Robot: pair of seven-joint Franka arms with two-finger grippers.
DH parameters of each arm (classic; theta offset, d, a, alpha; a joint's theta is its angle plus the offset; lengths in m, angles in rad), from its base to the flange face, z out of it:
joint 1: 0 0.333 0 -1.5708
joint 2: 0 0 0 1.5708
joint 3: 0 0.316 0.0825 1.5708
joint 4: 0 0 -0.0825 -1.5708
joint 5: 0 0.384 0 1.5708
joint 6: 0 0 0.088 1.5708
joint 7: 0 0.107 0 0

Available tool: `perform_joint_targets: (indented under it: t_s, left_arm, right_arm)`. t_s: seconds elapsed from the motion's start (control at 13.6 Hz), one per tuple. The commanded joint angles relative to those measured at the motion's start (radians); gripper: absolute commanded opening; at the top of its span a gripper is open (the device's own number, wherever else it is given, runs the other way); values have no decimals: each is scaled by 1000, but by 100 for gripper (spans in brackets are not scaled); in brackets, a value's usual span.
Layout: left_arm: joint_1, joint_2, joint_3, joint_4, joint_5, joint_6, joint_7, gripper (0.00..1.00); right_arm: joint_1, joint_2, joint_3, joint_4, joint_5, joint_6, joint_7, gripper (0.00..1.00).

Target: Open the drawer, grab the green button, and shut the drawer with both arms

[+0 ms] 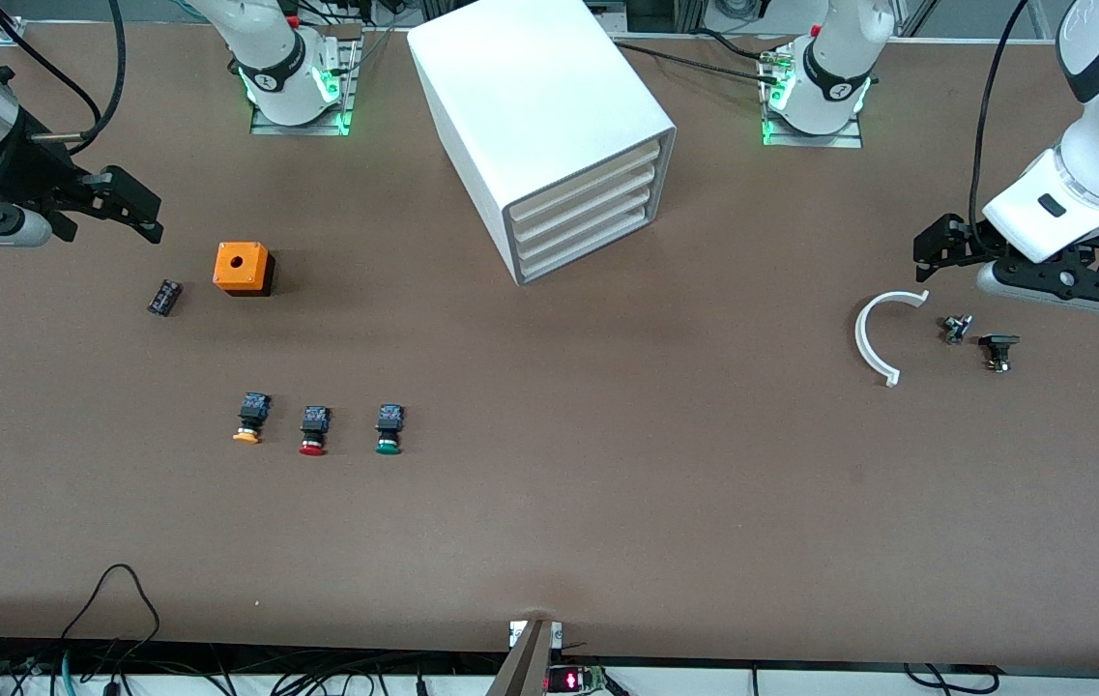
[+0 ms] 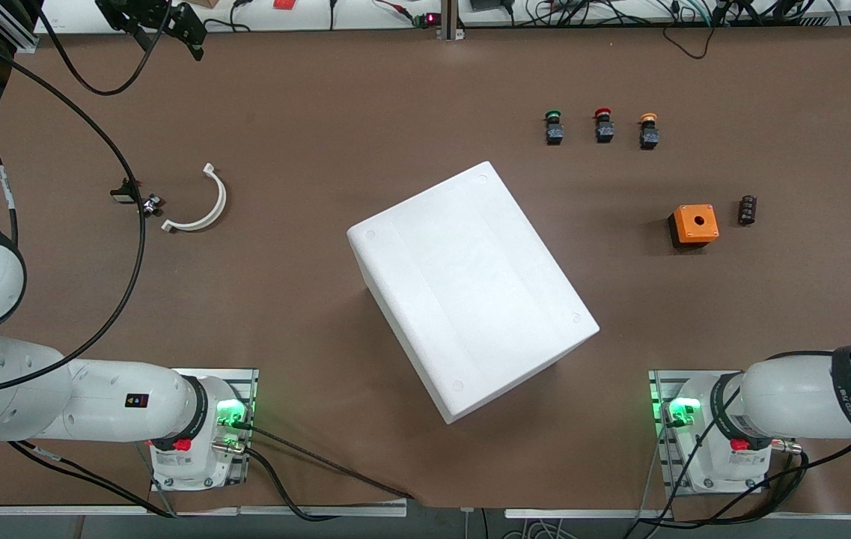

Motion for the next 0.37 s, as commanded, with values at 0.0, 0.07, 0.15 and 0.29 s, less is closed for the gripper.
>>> perform_joint_targets:
  t_s: [0.0,0.07,0.15,0.29]
  left_arm:
    - [-15,-28,18,-21,-7,-9,-6,100]
    - [-15,-27,18,-21,-7,-9,-5,100]
    - [-15,-28,18,-21,-7,-10,-6,100]
    - [-15,-30,18,-21,-7,-16,-8,100]
  right_arm:
    - [3,11,2,25,-4,-15,9,100]
    - [5,11,2,25,-4,-15,9,100]
    - [6,11,2,25,-5,-17,9,100]
    - [16,11,2,27,-7,-21,9,100]
